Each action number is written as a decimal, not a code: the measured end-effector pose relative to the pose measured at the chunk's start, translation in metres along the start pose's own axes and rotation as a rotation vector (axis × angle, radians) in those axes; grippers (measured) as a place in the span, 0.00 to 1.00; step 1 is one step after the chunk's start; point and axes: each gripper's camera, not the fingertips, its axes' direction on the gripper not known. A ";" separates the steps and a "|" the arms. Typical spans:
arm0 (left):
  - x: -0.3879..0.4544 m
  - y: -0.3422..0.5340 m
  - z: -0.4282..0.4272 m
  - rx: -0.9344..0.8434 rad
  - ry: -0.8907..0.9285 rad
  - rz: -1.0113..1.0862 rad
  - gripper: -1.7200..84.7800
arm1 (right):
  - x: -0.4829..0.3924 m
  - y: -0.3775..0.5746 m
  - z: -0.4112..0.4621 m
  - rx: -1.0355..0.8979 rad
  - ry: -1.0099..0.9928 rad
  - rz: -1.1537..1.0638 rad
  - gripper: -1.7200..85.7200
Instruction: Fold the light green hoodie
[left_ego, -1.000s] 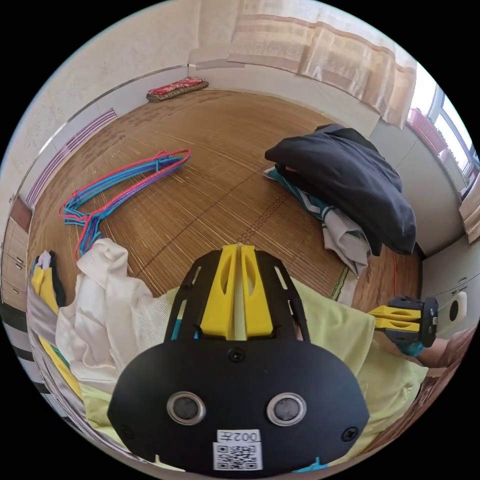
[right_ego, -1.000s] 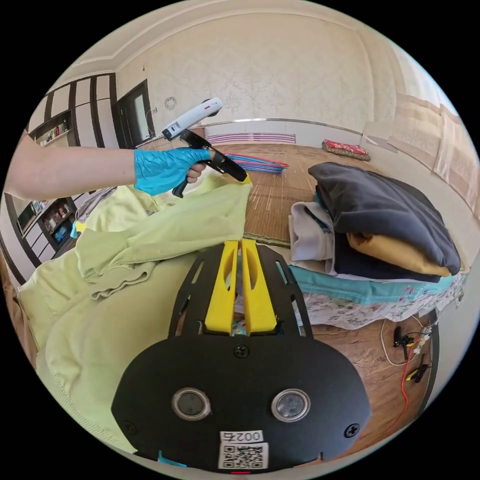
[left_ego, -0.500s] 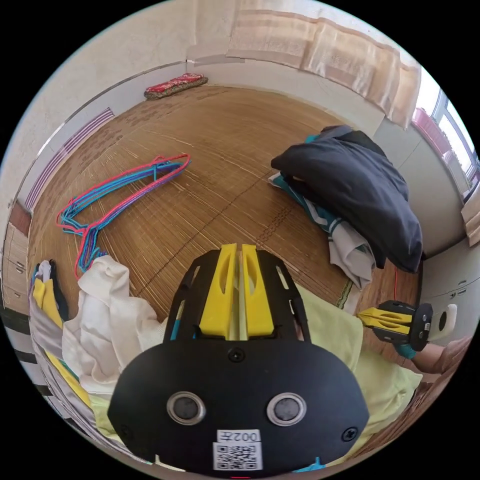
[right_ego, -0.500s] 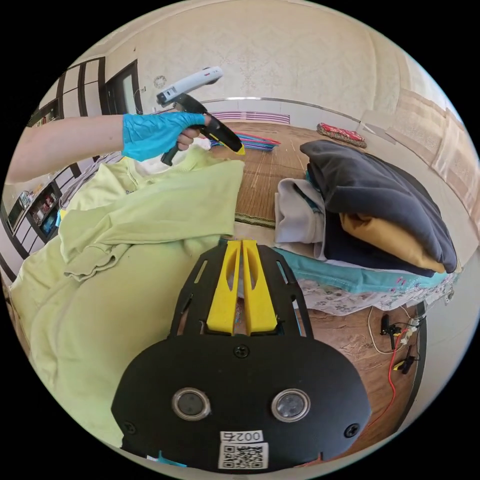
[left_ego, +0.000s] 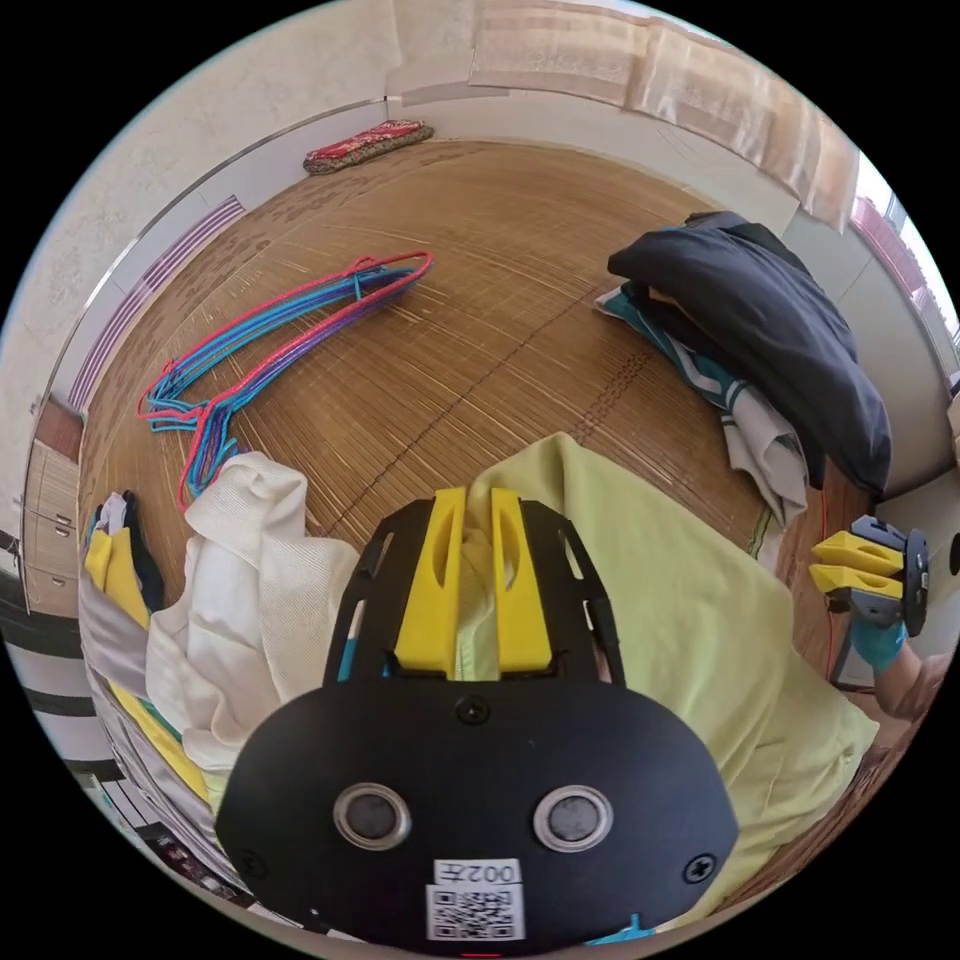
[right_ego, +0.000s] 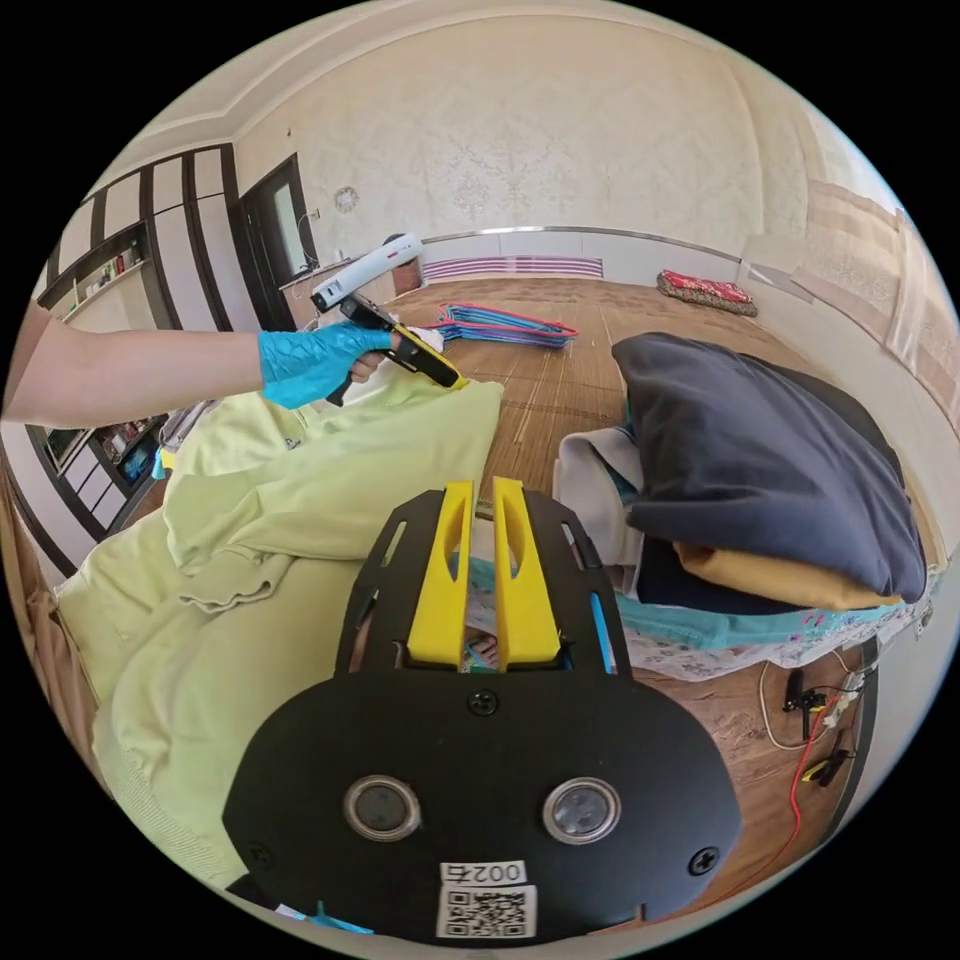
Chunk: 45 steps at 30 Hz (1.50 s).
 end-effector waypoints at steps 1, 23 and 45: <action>0.001 -0.001 0.001 -0.001 -0.004 0.007 0.01 | -0.001 -0.006 0.003 -0.005 -0.003 -0.005 0.07; -0.019 0.081 -0.047 0.000 -0.045 0.097 0.10 | 0.003 -0.208 0.157 -0.329 -0.024 0.078 0.11; -0.063 0.168 -0.034 0.034 -0.051 -0.149 0.10 | -0.044 -0.233 0.136 -0.241 0.042 0.063 0.09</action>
